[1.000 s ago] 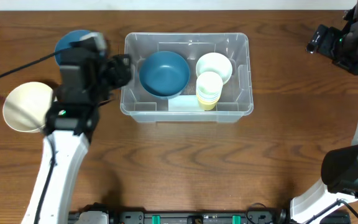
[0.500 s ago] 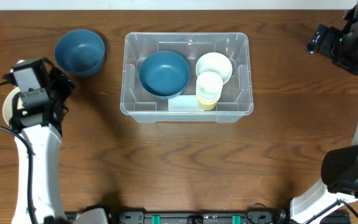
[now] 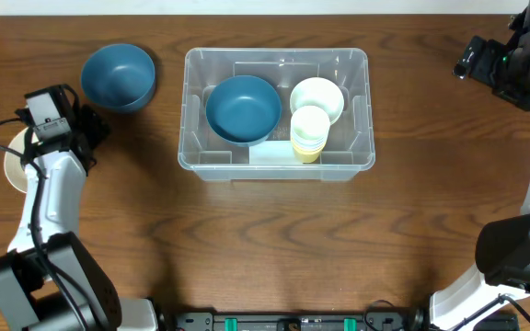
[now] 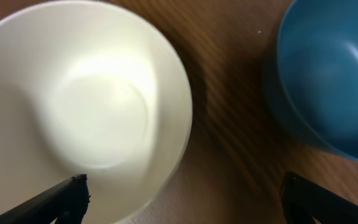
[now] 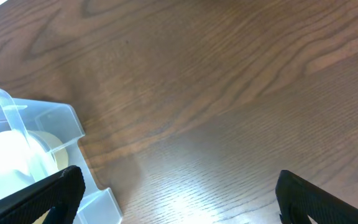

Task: Pack container
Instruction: 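Withdraw the left gripper toward the cream bowl, then lower the left gripper and grasp the cream bowl's rim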

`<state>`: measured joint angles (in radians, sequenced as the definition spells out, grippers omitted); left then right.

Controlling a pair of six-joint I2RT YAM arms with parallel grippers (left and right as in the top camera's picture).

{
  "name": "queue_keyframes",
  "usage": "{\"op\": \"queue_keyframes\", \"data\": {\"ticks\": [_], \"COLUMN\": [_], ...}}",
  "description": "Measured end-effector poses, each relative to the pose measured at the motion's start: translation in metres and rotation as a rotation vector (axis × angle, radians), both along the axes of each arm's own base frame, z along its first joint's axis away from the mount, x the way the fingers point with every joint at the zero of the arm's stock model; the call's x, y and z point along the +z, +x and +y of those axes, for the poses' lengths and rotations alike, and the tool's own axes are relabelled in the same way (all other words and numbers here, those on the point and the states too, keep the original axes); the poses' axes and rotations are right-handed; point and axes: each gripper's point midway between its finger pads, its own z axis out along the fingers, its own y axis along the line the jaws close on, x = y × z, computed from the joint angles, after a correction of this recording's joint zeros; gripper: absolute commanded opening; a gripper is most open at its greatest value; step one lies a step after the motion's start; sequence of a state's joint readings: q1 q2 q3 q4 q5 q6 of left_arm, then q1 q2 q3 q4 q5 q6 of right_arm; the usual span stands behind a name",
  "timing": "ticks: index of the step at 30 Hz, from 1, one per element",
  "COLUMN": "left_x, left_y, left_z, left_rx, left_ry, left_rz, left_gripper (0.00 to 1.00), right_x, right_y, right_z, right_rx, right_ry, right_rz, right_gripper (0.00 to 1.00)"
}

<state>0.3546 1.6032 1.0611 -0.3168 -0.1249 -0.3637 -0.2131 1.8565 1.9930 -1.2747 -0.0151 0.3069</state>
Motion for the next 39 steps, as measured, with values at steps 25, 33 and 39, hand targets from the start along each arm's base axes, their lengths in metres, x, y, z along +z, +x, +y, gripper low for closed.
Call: {"op": "queue_keyframes", "data": {"ticks": [25, 33, 39], "left_x": [-0.046, -0.046, -0.046], "left_y": [-0.006, -0.006, -0.006], "left_z": [0.012, 0.011, 0.011], "left_rx": [-0.075, -0.08, -0.08], "left_ry": [0.032, 0.031, 0.031], "left_rz": [0.152, 0.151, 0.151], "left_gripper": [0.31, 0.28, 0.28], "right_x": [0.0, 0.0, 0.0], "right_y": [0.0, 0.0, 0.0], "right_z": [0.0, 0.0, 0.0], "right_rx": [0.0, 0.0, 0.0], "right_ry": [0.0, 0.0, 0.0], "right_rz": [0.0, 0.001, 0.0], "right_gripper": [0.99, 0.99, 0.99]}}
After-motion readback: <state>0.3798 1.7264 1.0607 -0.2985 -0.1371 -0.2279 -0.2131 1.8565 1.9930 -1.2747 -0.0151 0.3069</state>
